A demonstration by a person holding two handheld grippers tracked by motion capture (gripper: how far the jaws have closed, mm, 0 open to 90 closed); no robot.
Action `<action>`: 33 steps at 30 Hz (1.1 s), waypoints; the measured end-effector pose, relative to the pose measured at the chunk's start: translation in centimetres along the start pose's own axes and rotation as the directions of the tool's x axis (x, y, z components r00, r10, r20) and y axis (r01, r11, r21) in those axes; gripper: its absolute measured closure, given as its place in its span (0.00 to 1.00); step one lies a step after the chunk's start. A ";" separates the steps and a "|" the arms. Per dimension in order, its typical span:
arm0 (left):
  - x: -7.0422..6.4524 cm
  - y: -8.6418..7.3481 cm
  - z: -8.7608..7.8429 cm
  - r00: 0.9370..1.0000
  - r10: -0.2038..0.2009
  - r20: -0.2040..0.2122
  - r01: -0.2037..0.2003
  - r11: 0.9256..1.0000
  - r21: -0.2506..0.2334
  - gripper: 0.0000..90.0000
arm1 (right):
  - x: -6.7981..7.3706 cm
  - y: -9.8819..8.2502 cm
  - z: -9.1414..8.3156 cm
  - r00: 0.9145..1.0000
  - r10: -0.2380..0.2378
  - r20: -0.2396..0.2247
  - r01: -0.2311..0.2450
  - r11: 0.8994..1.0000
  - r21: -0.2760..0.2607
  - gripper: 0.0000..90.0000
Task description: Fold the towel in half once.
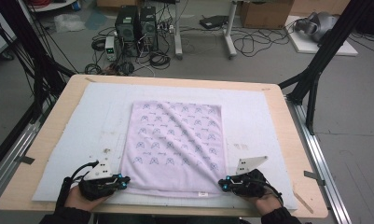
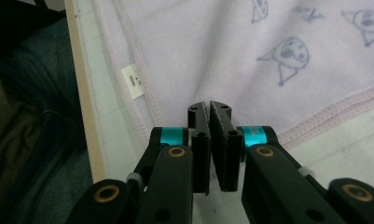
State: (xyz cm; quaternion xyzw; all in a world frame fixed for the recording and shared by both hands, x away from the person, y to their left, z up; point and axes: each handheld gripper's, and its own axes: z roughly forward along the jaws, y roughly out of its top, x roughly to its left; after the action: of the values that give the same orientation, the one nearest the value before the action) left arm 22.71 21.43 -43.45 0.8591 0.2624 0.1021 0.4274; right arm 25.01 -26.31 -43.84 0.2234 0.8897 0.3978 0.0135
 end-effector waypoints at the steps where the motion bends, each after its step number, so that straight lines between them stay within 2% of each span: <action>1: 0.0 0.1 -0.4 1.000 -0.002 -0.005 0.002 1.000 -0.021 0.98 | 0.1 0.1 -0.3 1.000 -0.005 0.000 0.005 1.000 -0.011 0.97; 6: -0.3 0.3 -2.1 1.000 -0.007 -0.021 0.005 0.996 -0.084 0.98 | 0.6 0.9 -1.9 1.000 -0.022 0.005 0.023 0.995 -0.092 0.98; 9: -0.7 0.1 -2.7 1.000 -0.008 -0.013 0.007 0.996 -0.091 0.98 | 0.9 1.2 -2.8 1.000 -0.027 -0.004 0.026 0.992 -0.125 0.98; 13: -1.0 -0.9 -2.3 1.000 -0.012 0.000 0.012 0.999 -0.042 0.97 | 1.4 0.3 -2.4 0.999 -0.018 -0.029 0.016 0.997 -0.069 0.96; 14: -0.9 -1.1 -2.0 1.000 -0.019 -0.004 0.018 0.999 -0.027 0.95 | 1.3 0.0 -2.0 1.000 -0.007 -0.029 0.006 0.999 -0.045 0.91; 15: -0.7 -1.2 -1.8 1.000 -0.028 0.010 0.028 0.999 -0.020 0.90 | 1.2 -0.2 -1.7 1.000 0.003 -0.027 -0.004 0.999 -0.036 0.90; 16: -0.6 -1.2 -1.7 0.999 -0.029 0.018 0.029 0.999 -0.015 0.86 | 1.1 -0.2 -1.6 0.999 0.004 -0.032 -0.006 0.999 -0.040 0.89; 20: -0.5 -1.4 -1.3 0.999 -0.038 0.003 0.038 0.999 -0.006 0.83 | 0.9 0.2 -1.0 1.000 -0.002 -0.022 0.001 0.999 -0.047 0.82; 25: -0.1 -0.8 -1.3 0.999 -0.044 -0.028 0.043 0.998 -0.053 0.72 | -0.1 0.3 -0.8 1.000 0.026 -0.007 -0.026 0.997 -0.076 0.74; 29: 0.6 -0.2 -1.1 0.997 -0.059 -0.041 0.055 0.994 -0.091 0.65 | -1.0 0.7 -1.0 0.998 0.047 0.034 -0.042 0.992 -0.116 0.64; 31: 0.9 0.2 -0.9 0.996 -0.057 -0.070 0.050 0.994 -0.096 0.58 | -1.4 1.0 -1.1 0.997 0.055 0.046 -0.049 0.990 -0.131 0.60; 33: 1.2 0.5 -0.7 0.995 -0.058 -0.079 0.049 0.993 -0.107 0.57 | -1.6 1.3 -1.0 0.996 0.058 0.068 -0.048 0.989 -0.141 0.55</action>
State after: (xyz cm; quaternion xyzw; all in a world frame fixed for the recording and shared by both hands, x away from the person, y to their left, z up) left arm 23.61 22.31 -42.66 0.8232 0.2968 0.1393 0.4635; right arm 26.76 -26.95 -42.50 0.2598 0.8526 0.4506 0.0504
